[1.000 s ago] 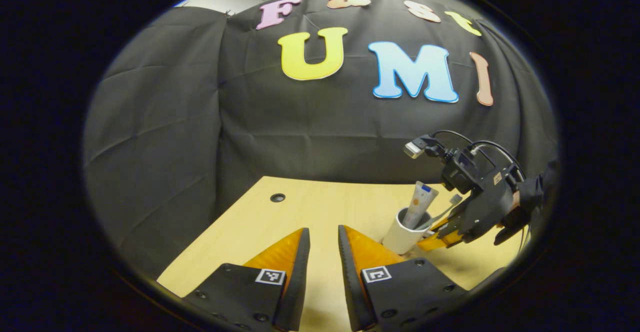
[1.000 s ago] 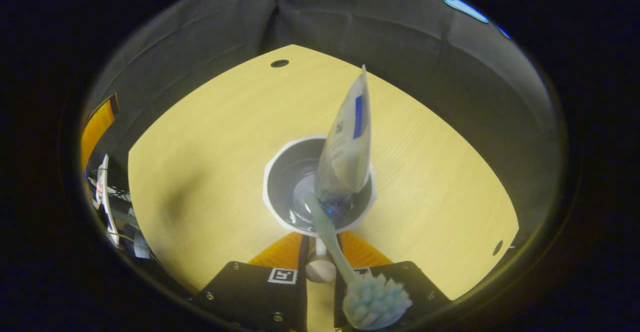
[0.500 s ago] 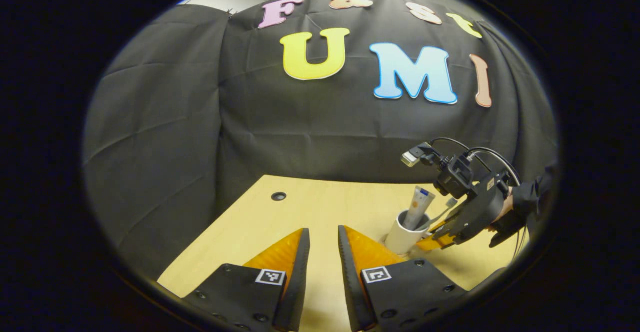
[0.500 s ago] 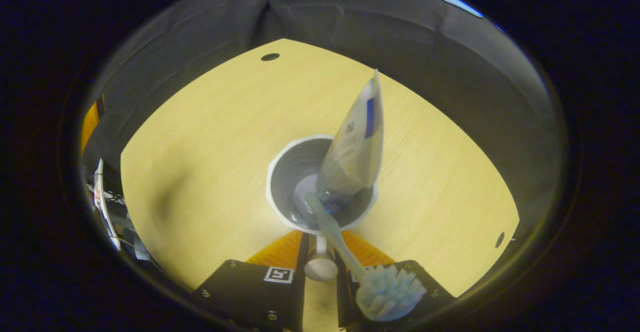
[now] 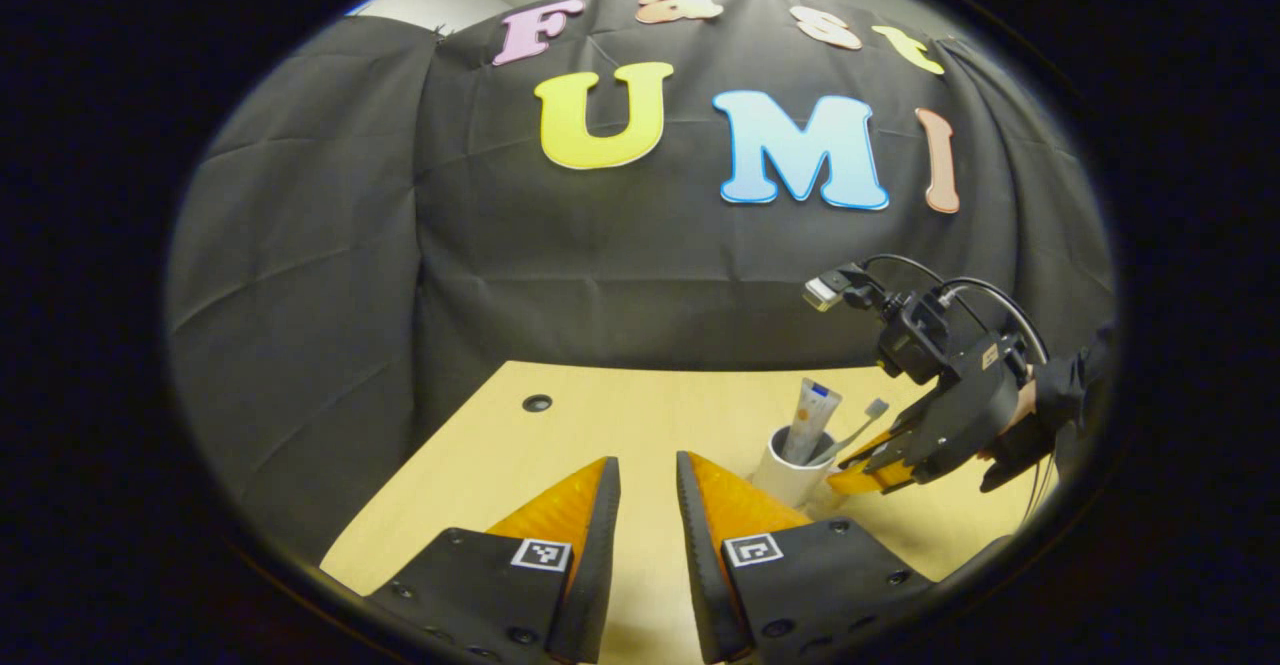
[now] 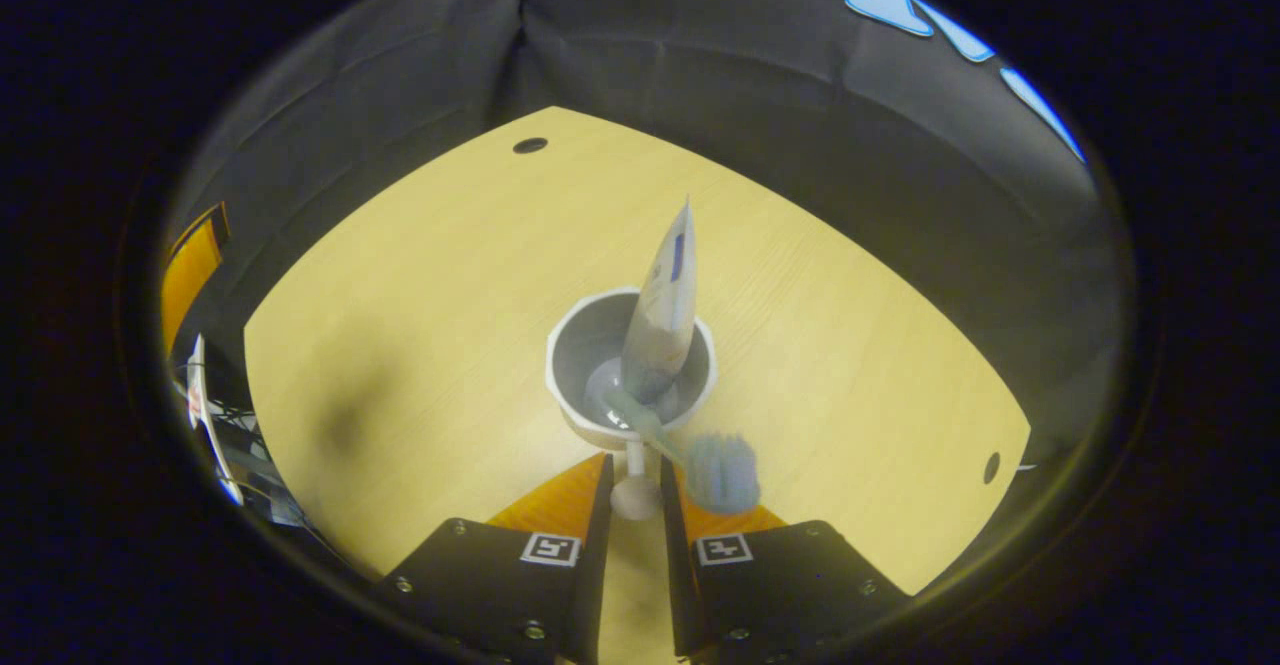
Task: Put the toothbrush and toothpaste on the desktop into the cup, then pick up the cup and place it on the coaster on the desktop.
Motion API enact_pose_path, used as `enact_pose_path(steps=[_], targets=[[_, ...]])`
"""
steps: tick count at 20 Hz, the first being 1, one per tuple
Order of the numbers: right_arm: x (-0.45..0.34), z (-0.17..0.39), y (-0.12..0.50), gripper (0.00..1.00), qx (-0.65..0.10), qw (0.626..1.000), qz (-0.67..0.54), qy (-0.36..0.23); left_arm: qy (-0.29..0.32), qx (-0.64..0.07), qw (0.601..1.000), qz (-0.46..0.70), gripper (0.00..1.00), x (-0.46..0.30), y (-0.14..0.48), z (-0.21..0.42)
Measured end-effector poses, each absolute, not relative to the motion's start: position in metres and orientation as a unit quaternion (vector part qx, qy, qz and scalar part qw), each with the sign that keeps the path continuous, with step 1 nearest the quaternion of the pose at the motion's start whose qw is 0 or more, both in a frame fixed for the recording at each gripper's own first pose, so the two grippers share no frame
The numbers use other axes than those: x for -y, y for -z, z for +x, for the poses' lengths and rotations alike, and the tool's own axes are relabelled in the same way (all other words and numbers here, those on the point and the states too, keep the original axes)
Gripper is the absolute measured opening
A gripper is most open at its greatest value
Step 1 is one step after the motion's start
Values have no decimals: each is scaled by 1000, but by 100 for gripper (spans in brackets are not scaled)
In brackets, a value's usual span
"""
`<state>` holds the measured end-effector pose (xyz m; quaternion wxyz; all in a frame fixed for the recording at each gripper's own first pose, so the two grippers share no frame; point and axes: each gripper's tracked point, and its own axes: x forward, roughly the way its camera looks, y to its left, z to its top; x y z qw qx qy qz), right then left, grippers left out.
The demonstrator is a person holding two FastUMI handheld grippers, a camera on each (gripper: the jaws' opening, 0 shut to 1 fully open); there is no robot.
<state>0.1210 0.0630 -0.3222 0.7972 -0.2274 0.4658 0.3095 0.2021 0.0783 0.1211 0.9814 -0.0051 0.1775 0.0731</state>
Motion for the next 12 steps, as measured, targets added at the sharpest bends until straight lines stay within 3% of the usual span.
enact_pose_path(steps=[5,12], targets=[[-53,115,274,27,-420,835,-212,-287,-51,-173,984,3,47,-58,-130,207],[-22,103,198,27,-335,912,-112,-210,-10,-142,990,10,47,-19,-166,216]])
